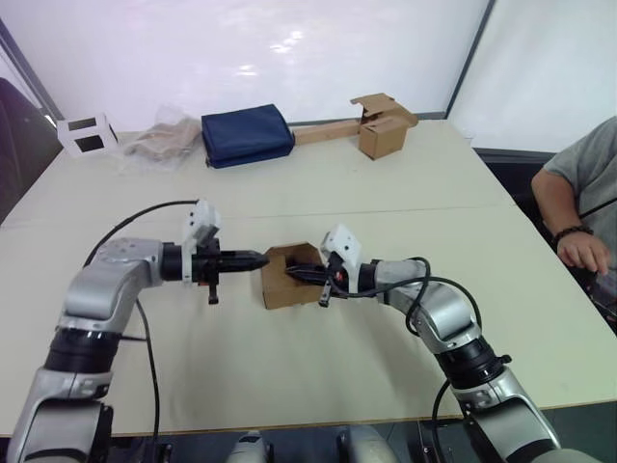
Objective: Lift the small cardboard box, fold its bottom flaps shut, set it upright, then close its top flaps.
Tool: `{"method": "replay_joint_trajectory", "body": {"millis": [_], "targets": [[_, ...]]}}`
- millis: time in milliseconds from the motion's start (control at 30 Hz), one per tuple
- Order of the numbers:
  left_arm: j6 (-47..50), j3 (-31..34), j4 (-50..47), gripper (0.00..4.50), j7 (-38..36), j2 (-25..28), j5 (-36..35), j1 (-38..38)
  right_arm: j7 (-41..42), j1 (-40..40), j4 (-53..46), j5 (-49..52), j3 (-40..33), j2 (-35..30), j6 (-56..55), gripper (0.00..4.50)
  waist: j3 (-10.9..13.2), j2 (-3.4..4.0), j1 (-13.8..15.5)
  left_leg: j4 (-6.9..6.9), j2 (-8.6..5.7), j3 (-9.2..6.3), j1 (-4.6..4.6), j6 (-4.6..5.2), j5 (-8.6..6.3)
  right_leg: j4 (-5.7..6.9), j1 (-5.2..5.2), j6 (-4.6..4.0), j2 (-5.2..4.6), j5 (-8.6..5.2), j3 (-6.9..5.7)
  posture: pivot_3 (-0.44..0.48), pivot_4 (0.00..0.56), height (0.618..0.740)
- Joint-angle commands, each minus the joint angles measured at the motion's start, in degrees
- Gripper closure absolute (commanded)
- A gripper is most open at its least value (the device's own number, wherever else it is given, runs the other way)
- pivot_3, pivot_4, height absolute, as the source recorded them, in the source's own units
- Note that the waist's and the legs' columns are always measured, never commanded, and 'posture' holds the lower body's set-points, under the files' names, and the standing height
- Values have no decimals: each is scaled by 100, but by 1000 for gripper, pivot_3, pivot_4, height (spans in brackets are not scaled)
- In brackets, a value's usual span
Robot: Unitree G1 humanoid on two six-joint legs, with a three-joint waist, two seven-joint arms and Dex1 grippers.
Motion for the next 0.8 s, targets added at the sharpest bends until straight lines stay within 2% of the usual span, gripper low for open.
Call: {"method": "replay_joint_trajectory", "body": {"millis": [33, 300, 533, 667, 800], "targets": [[-223, -137, -117, 4431, 317, -110, 157, 46, 16, 35, -251, 73, -117, -43, 59, 4500, 0, 0, 18, 1, 0, 0, 0, 0, 0, 0, 0, 0, 0, 0, -1, 0, 150, 740], [-531, -366, 142, 4431, 514, -218, 376, 11, 11, -24, -608, 244, -291, -101, 330, 4500, 0, 0, -10, -2, 0, 0, 0, 0, 0, 0, -2, 0, 2, 0, 0, 0, 150, 740], [-483, -364, 36, 4431, 515, -187, 283, 87, -101, -354, -1387, 961, -1067, -229, 830, 4500, 1, 1, -5, -2, 0, 0, -1, 0, 0, -1, -2, 0, 1, 0, 0, 0, 150, 740], [-461, -348, -28, 4431, 537, -184, 258, 126, -171, -772, -931, 969, -1227, -122, 647, 4500, 1, 1, -16, -4, 0, 1, 0, 0, 0, -1, -2, 0, 2, 0, 0, 0, 150, 740], [-459, -361, -78, 4431, 560, -193, 235, 163, -388, -1189, 143, 440, -1033, 80, -7, 4500, 1, 1, -17, -7, 1, 2, 1, 0, 0, -3, -3, 0, 2, 0, 0, 0, 150, 740]]}}
